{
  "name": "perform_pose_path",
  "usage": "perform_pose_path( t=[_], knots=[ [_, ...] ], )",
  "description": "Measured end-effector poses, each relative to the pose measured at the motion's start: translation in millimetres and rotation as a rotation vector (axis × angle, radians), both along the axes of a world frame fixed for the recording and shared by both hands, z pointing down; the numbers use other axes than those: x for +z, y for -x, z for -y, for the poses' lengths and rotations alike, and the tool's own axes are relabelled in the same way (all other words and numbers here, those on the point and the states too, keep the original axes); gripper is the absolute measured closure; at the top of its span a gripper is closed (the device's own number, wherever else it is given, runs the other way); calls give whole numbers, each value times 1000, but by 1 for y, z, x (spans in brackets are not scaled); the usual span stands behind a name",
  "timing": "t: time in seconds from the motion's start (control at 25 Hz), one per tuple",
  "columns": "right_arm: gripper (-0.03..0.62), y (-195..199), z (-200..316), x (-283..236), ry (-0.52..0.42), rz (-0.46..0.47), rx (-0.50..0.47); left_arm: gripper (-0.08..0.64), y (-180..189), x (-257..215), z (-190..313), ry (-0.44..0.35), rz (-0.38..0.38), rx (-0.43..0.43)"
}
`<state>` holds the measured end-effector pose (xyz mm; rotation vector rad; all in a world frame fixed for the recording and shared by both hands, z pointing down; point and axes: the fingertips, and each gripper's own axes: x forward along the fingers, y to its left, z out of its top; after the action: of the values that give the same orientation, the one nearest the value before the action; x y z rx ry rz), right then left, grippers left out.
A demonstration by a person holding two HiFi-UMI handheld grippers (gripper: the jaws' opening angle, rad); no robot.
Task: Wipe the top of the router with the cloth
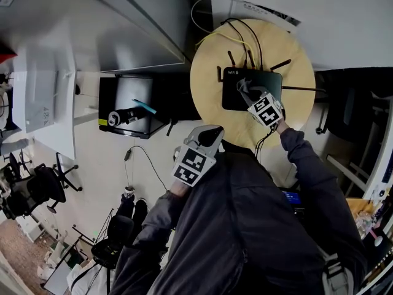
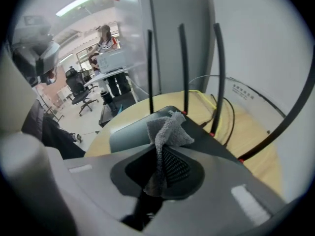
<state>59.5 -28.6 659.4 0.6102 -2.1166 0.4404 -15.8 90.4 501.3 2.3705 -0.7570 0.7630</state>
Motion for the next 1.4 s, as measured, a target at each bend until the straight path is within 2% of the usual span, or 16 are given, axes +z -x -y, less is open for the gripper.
perform_pose_path(
  t=[0.24,0.6,0.92,1.4],
  knots=[
    [563,-21,57,4,-72,-88,15,560,1,0,-4,4,8,1],
    [565,-21,62,4,-61,-66,62,560,4,-2,-3,1,3,-15],
    [565,-19,30,1,-81,-123,-29,560,2,-1,-5,12,-12,-17],
    [565,-16,-53,1,-63,-112,-94,560,-4,1,-4,20,-4,0]
  ],
)
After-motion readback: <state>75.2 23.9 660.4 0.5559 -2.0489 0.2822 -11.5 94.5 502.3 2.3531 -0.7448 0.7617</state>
